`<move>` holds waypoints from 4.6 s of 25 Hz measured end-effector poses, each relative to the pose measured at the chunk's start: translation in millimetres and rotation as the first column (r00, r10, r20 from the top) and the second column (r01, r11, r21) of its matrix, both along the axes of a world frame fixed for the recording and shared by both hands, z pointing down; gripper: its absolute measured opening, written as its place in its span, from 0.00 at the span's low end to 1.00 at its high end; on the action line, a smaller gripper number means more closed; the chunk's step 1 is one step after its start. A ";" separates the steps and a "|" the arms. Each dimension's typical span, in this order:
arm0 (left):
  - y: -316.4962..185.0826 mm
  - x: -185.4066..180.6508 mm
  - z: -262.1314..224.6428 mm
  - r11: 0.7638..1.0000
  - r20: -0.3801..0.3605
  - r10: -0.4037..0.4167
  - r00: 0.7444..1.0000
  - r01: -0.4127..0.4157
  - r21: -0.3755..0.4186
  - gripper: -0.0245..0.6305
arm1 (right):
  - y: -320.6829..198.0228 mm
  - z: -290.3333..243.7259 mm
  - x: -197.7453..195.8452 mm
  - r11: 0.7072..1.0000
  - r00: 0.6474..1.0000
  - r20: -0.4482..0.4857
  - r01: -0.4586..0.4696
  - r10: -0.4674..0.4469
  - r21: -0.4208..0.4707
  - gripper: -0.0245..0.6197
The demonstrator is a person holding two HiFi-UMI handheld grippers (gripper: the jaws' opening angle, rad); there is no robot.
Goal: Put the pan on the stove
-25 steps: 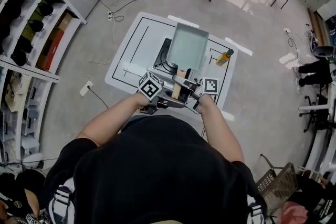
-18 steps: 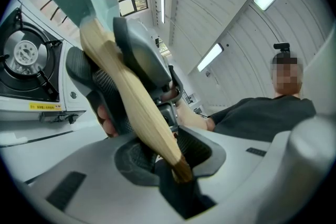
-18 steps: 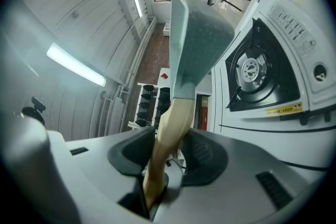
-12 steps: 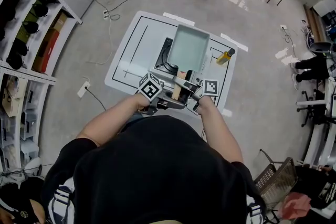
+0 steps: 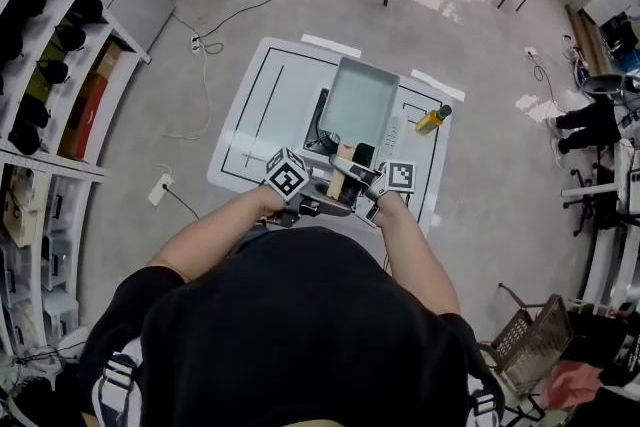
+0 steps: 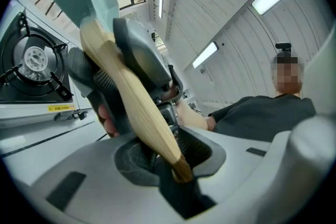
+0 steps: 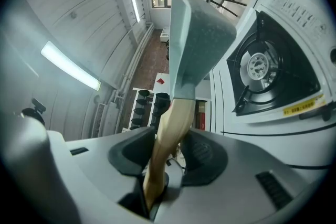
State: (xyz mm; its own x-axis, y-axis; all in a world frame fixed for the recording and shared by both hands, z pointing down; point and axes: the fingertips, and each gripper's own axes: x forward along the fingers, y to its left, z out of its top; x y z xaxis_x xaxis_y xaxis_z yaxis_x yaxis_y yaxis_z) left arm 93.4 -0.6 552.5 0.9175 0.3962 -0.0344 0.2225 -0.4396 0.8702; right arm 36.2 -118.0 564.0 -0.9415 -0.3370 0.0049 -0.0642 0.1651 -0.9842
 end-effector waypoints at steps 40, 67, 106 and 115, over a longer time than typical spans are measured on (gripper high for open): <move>-7.0 -4.4 33.0 0.998 0.048 0.034 0.998 -0.031 -0.062 0.21 | -7.2 41.9 -0.6 0.995 1.000 -0.022 -0.021 0.019 -0.097 0.27; -5.1 -1.9 64.0 0.990 0.060 0.042 0.997 -0.034 -0.140 0.21 | -4.0 81.6 1.4 0.982 1.000 -0.009 -0.011 0.010 -0.190 0.26; -3.4 0.3 92.1 0.981 0.088 0.056 0.995 -0.038 -0.190 0.21 | -1.0 119.2 3.4 0.961 1.000 -0.018 -0.014 0.009 -0.275 0.25; -1.0 1.5 104.0 0.982 0.098 0.061 0.993 -0.042 -0.183 0.20 | 0.0 129.0 4.0 0.958 1.000 -0.013 -0.015 0.011 -0.287 0.24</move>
